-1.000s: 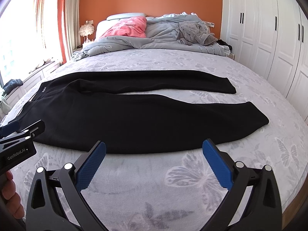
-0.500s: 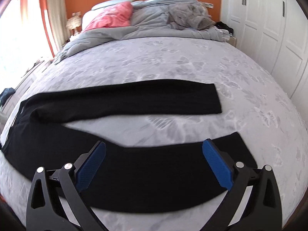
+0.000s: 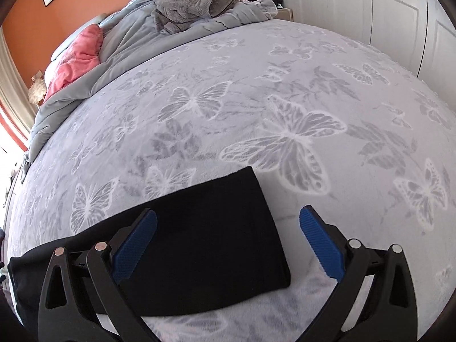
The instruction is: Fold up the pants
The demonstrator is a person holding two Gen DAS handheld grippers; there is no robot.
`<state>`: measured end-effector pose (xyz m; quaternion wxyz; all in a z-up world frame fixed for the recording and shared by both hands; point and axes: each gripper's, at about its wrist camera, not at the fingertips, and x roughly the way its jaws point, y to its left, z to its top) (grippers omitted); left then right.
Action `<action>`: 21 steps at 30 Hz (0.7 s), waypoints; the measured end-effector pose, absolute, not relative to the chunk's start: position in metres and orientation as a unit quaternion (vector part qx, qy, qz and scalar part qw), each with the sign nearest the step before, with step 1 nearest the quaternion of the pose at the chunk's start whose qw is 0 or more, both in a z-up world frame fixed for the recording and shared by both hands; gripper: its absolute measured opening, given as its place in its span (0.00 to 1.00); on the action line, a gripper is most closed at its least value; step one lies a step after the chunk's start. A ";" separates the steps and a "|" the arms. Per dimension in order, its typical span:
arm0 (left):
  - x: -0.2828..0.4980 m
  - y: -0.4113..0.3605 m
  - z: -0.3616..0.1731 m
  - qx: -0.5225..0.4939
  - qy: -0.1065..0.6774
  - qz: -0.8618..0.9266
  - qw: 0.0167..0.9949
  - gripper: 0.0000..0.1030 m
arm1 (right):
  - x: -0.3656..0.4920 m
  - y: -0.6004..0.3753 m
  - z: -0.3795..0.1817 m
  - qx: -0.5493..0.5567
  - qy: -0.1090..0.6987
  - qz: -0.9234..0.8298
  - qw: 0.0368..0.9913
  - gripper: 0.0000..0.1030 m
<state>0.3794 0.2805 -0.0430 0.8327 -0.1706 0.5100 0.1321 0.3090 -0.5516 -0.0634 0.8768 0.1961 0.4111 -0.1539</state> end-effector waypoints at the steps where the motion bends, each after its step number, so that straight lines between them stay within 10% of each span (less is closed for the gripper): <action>1: 0.388 0.284 -0.055 -0.184 0.525 0.122 0.822 0.88 | 0.315 -0.554 -0.067 0.200 0.415 -0.151 0.875 0.96; 6: 0.398 0.273 -0.066 -0.178 0.504 0.100 0.839 0.86 | 0.339 -0.559 -0.084 0.221 0.426 -0.143 0.866 0.96; 8: 0.399 0.270 -0.066 -0.201 0.500 0.076 0.839 0.15 | 0.347 -0.554 -0.086 0.216 0.426 -0.151 0.866 0.93; 10: 0.397 0.274 -0.064 -0.217 0.498 0.096 0.834 0.06 | 0.354 -0.547 -0.090 0.199 0.442 -0.149 0.862 0.06; 21: 0.288 0.317 0.048 -0.276 0.383 0.061 0.880 0.00 | 0.264 -0.539 0.012 0.186 0.333 -0.108 0.918 0.06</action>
